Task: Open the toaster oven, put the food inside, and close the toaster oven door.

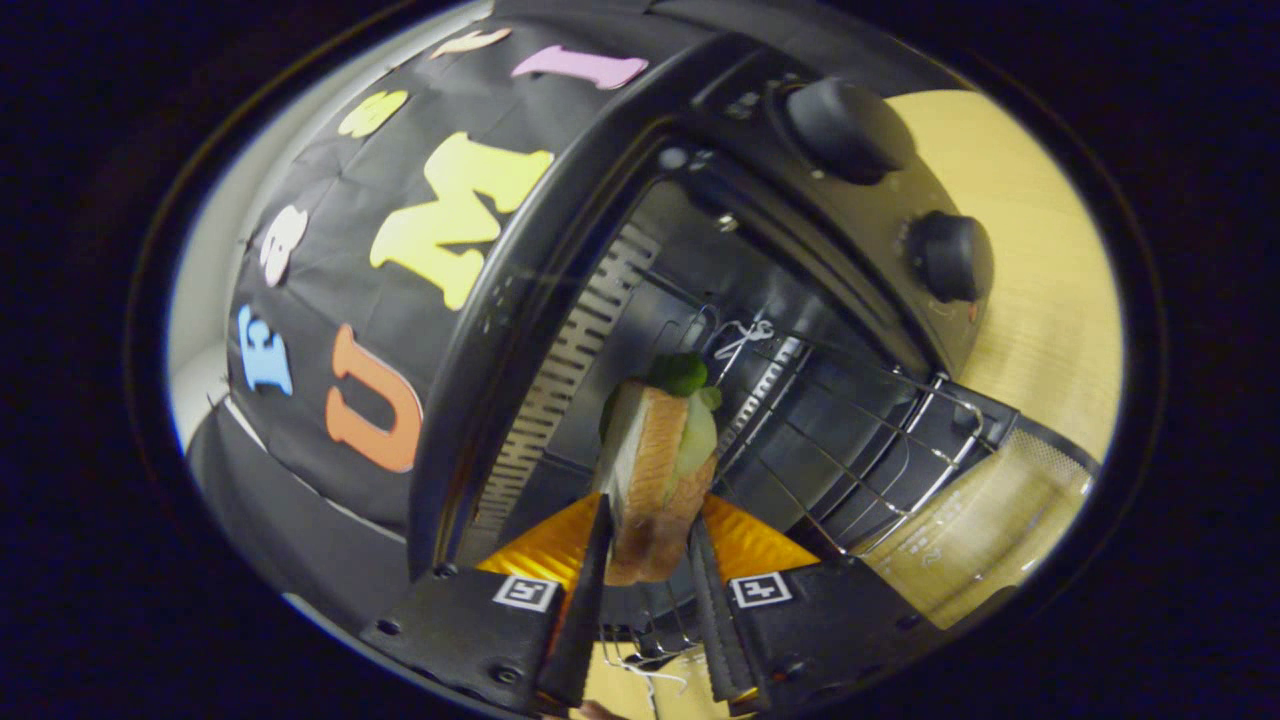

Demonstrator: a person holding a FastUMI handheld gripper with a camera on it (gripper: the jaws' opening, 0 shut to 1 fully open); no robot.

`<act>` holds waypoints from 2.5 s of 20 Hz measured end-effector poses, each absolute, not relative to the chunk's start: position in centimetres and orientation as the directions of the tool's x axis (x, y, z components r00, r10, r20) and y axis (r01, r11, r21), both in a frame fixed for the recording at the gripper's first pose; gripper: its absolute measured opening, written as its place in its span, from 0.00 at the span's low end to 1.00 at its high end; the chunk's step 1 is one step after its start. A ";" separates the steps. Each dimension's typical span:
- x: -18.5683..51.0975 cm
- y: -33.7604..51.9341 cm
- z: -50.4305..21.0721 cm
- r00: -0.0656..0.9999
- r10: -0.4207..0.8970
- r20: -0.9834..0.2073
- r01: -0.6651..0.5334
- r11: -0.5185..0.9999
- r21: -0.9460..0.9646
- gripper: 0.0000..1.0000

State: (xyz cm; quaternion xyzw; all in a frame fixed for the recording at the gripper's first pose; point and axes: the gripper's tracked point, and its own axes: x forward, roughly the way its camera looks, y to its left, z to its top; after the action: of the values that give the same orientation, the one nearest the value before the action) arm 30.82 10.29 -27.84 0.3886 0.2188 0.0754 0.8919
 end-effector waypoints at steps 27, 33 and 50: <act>20.7 12.4 -24.7 0.835 0.164 -0.526 -0.180 0.983 0.022 0.98; 12.0 12.3 -12.1 0.950 0.152 -0.272 -0.183 0.979 -0.090 0.98; 9.2 7.2 -25.9 0.844 0.054 -0.534 -0.106 0.992 -0.066 1.00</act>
State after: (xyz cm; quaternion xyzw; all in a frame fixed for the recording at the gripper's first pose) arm 9.20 7.17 -25.93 -0.0464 0.2766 0.0417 0.9590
